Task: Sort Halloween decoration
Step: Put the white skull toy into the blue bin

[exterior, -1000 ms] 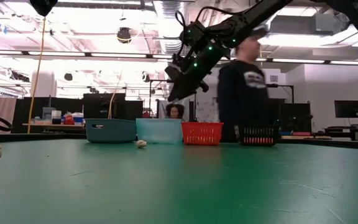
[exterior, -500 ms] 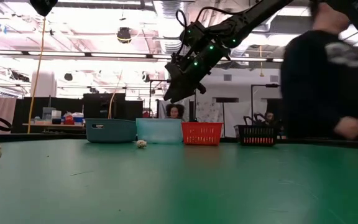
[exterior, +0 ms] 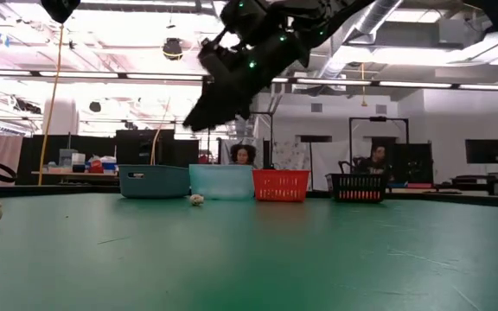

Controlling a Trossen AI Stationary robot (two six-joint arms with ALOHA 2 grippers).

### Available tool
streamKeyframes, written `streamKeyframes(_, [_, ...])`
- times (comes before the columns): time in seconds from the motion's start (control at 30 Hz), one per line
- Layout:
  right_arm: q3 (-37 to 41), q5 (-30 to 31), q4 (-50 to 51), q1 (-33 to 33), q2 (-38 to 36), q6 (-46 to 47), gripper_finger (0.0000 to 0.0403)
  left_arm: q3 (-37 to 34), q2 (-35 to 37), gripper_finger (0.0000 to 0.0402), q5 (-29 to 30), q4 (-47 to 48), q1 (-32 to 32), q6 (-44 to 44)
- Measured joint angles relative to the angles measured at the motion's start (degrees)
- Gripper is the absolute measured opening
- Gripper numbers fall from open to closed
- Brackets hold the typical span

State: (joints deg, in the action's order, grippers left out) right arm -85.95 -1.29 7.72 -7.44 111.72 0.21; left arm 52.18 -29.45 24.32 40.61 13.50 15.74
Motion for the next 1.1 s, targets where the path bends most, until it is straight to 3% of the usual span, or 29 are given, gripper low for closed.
streamKeyframes(0.33, [0.06, 3.51, -1.99, 6.02, 6.45, 4.76, 0.0146, 0.00, -0.02, 0.0000, -0.04, -0.05, 0.02, 0.26])
streamKeyframes(0.6, [4.74, 8.75, -2.70, 6.41, 5.75, 9.10, 0.0145, 0.00, -0.02, 0.0000, -0.09, 0.00, 0.02, 1.38])
streamKeyframes(0.83, [12.13, 9.51, -8.45, 6.71, -1.04, 9.89, 0.0145, 0.00, -0.12, 0.0000, 0.21, 0.23, 0.02, 0.34])
streamKeyframes(1.1, [15.18, 11.99, -22.77, 9.20, 2.11, 9.11, 0.0143, 0.00, -0.11, 0.0000, 0.39, -0.78, 0.02, -0.04])
